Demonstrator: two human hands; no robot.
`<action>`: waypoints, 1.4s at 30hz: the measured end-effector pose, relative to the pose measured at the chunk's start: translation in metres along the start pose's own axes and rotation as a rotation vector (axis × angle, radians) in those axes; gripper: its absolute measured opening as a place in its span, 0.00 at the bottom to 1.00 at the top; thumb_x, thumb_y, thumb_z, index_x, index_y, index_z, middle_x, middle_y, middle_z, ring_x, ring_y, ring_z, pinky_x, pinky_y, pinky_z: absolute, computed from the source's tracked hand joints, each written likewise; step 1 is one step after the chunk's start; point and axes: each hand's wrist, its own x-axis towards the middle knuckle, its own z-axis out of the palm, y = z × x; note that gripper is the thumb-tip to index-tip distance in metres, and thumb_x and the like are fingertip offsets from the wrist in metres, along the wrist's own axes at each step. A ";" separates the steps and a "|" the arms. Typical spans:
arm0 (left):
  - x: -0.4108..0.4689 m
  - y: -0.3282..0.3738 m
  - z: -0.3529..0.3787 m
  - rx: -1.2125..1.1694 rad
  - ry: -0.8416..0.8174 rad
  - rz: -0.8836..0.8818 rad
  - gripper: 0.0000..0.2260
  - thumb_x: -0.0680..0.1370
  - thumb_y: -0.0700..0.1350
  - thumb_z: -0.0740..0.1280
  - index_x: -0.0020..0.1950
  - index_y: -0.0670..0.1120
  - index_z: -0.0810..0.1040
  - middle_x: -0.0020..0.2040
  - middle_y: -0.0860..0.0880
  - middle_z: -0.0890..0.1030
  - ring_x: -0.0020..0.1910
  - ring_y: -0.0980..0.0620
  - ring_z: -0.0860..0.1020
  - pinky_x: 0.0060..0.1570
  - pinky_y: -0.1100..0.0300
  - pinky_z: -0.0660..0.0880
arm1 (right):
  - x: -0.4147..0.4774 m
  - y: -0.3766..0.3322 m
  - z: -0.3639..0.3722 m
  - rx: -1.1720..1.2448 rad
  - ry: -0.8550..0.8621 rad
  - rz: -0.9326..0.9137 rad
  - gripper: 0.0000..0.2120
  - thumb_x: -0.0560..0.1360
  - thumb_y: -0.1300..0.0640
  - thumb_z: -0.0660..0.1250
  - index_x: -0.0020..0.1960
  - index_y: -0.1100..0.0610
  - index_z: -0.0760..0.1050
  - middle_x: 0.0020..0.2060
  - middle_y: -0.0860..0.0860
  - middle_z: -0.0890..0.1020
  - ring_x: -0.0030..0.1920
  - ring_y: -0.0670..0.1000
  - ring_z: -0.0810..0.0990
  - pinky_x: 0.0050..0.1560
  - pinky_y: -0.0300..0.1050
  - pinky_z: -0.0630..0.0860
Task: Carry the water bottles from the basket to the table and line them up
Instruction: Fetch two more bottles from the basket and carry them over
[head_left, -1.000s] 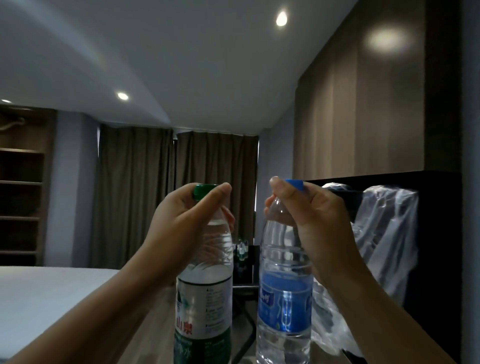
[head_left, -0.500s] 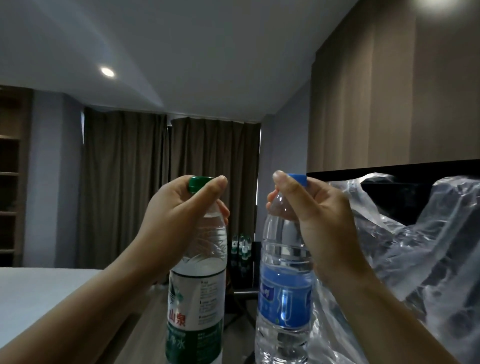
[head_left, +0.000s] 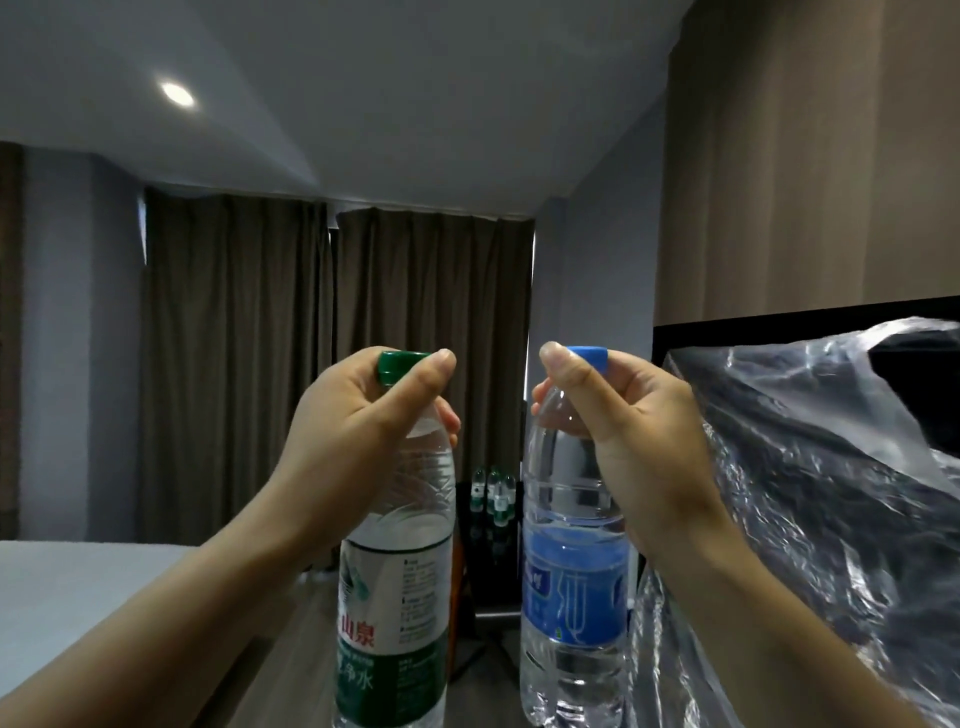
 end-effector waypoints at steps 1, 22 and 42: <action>0.008 -0.014 0.001 -0.004 0.005 -0.009 0.19 0.69 0.62 0.64 0.41 0.46 0.79 0.37 0.46 0.83 0.37 0.48 0.82 0.44 0.49 0.79 | 0.008 0.013 0.004 -0.003 0.000 0.008 0.12 0.72 0.50 0.69 0.47 0.59 0.81 0.36 0.52 0.84 0.38 0.46 0.83 0.41 0.37 0.79; 0.236 -0.340 -0.020 -0.042 -0.033 -0.078 0.18 0.72 0.60 0.62 0.36 0.47 0.80 0.35 0.48 0.84 0.39 0.50 0.82 0.52 0.44 0.76 | 0.205 0.298 0.144 -0.146 0.164 0.067 0.09 0.72 0.49 0.70 0.39 0.54 0.81 0.34 0.53 0.84 0.38 0.52 0.83 0.49 0.53 0.82; 0.438 -0.603 0.074 0.019 0.001 -0.106 0.16 0.77 0.55 0.64 0.36 0.46 0.80 0.35 0.48 0.83 0.39 0.48 0.81 0.51 0.44 0.77 | 0.403 0.581 0.153 -0.141 0.149 0.119 0.13 0.72 0.49 0.70 0.38 0.58 0.80 0.35 0.56 0.83 0.36 0.48 0.80 0.34 0.31 0.75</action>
